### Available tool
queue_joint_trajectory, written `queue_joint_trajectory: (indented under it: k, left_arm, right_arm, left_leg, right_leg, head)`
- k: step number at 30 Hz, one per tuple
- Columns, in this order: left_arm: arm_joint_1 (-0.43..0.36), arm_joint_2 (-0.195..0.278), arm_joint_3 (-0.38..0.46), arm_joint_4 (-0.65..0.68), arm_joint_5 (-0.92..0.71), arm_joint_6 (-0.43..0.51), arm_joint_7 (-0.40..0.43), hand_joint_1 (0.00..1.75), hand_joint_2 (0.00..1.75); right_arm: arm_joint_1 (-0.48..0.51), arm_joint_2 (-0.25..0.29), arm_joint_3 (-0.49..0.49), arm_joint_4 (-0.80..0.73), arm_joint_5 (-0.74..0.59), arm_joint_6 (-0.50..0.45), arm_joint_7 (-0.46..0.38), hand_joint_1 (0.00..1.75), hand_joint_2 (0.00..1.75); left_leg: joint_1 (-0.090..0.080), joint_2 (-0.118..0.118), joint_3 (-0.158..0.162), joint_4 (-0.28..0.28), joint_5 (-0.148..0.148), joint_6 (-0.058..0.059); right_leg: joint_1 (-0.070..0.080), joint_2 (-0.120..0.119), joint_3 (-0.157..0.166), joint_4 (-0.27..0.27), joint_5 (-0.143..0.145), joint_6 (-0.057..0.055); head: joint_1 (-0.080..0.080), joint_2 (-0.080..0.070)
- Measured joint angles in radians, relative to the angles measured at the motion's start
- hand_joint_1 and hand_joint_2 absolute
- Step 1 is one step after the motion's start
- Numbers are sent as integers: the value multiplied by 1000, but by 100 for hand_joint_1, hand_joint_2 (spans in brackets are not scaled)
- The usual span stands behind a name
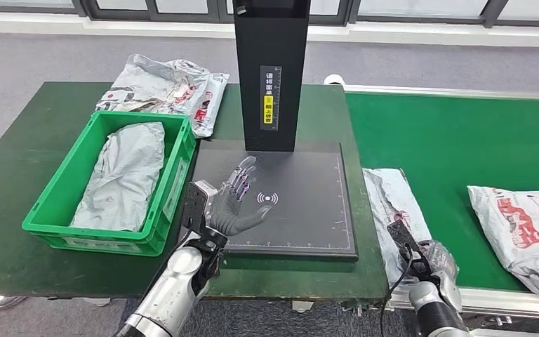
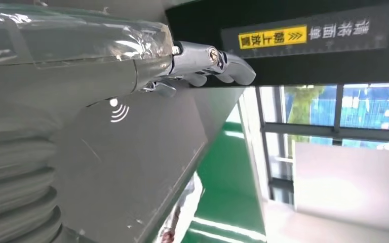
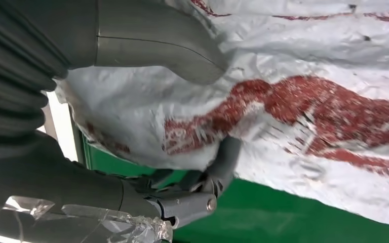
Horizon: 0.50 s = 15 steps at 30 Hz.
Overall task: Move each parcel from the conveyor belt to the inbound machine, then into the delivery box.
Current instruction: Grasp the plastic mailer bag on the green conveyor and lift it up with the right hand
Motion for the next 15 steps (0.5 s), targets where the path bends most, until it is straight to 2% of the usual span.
queue_joint_trajectory:
  k: [6, 9, 12, 15]
  left_arm:
    - [-3, 0, 0, 1, 13, -10, 3, 0, 175]
    - [-3, 0, 0, -2, 17, -11, 6, 0, 175]
    - [1, 0, 0, -13, 18, -8, 11, 0, 175]
    - [13, 1, 4, -31, 18, 4, 15, 0, 175]
  right_arm:
    - [-20, -3, 12, 12, 13, 15, 5, 175, 175]
    - [-21, -3, 14, 12, 13, -10, -15, 175, 175]
    - [-10, 7, 14, -2, 6, -97, -79, 175, 175]
    - [36, 39, 16, -99, -36, -185, -189, 175, 175]
  left_leg:
    - [0, 1, 10, 1, 7, 0]
    - [1, 1, 14, 1, 7, -1]
    - [1, -2, 9, 1, 7, -1]
    - [1, -8, 3, 1, 11, -1]
  right_leg:
    - [1, 0, 6, 0, 14, 0]
    - [3, 0, 6, 0, 14, -1]
    - [2, -4, 5, 1, 13, -2]
    - [1, -10, -2, 3, 13, -2]
  head:
    - [0, 0]
    - [0, 0]
    - [0, 0]
    - [0, 0]
